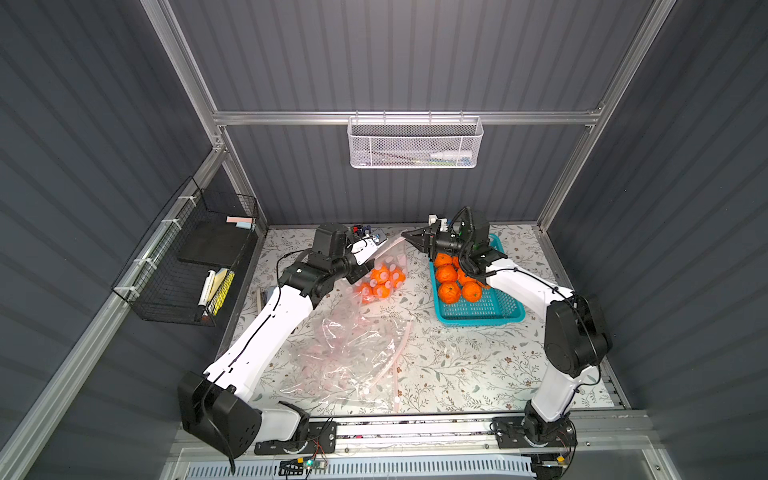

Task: Open the zip-top bag and take out the orange
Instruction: Pick up the zipper food storage bag at the center of the board.

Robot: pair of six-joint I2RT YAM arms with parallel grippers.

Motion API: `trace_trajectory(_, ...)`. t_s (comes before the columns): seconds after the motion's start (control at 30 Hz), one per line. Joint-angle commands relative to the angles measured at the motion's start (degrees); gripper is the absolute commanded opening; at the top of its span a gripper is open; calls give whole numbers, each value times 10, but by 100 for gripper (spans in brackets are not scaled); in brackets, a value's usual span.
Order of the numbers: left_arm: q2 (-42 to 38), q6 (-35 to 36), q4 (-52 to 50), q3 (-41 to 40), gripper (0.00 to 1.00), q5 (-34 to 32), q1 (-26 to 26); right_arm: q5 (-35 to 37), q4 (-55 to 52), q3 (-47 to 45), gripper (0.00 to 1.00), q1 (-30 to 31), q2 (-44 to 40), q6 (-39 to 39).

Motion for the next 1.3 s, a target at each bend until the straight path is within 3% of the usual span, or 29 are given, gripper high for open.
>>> trace_trajectory(0.0, 4, -14, 23, -5, 51, -25, 1, 0, 11, 1, 4, 3, 0, 12)
trace_trajectory(0.2, 10, -16, 30, -8, 45, -35, 1, -1, 13, -1, 4, 3, 0, 14)
trace_trajectory(0.63, 49, -1, 21, -12, 43, -41, 1, -3, 12, -2, 4, 4, -1, 14)
trace_trajectory(0.73, 55, -2, 21, -7, 29, -33, 1, -4, 13, -4, 6, 4, -1, 14)
trace_trajectory(0.8, 56, -5, 18, -2, 13, -30, 1, -4, 13, -4, 7, 4, -1, 13)
trace_trajectory(0.87, 53, -20, 19, 1, 6, -31, 1, -4, 13, -2, 11, 4, -2, 11)
trace_trajectory(1.03, 35, -108, 62, 10, 0, -95, 1, -8, -9, 15, 40, -5, -6, -27)
trace_trajectory(1.27, 58, -189, 15, 175, 0, -187, 4, -26, -69, 29, 42, -45, -38, -135)
